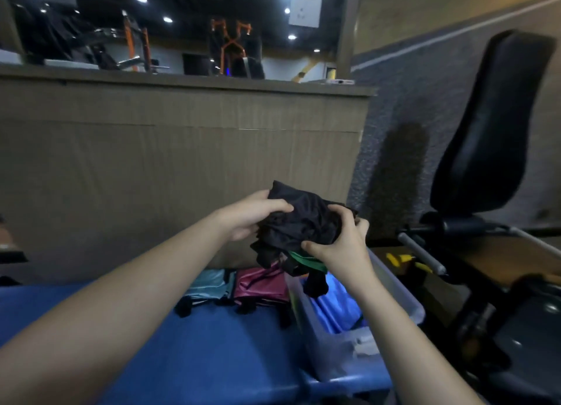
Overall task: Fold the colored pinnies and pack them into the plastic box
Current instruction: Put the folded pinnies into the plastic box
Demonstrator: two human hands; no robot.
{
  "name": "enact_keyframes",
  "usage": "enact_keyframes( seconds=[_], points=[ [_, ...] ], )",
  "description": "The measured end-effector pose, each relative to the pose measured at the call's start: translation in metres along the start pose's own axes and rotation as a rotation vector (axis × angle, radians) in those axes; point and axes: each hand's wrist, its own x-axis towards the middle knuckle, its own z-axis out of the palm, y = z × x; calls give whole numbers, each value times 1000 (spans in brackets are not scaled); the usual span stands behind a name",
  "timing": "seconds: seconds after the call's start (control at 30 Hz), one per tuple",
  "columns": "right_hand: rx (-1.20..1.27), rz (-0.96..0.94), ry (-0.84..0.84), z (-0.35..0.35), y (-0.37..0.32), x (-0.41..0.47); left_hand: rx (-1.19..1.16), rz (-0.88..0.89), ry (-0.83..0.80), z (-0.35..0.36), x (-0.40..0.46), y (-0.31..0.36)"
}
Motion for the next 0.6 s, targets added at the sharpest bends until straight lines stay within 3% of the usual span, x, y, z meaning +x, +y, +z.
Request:
enact_keyframes(
  seconds=[0.3, 0.4, 0.6],
  points=[
    [-45, 153, 116, -81, 44, -24, 65, 96, -111, 97, 40, -1],
    [-45, 168, 135, -87, 54, -26, 96, 194, -155, 108, 48, -8],
    [-8, 177, 119, -78, 58, -25, 133, 216, -162, 97, 56, -17]
  ],
)
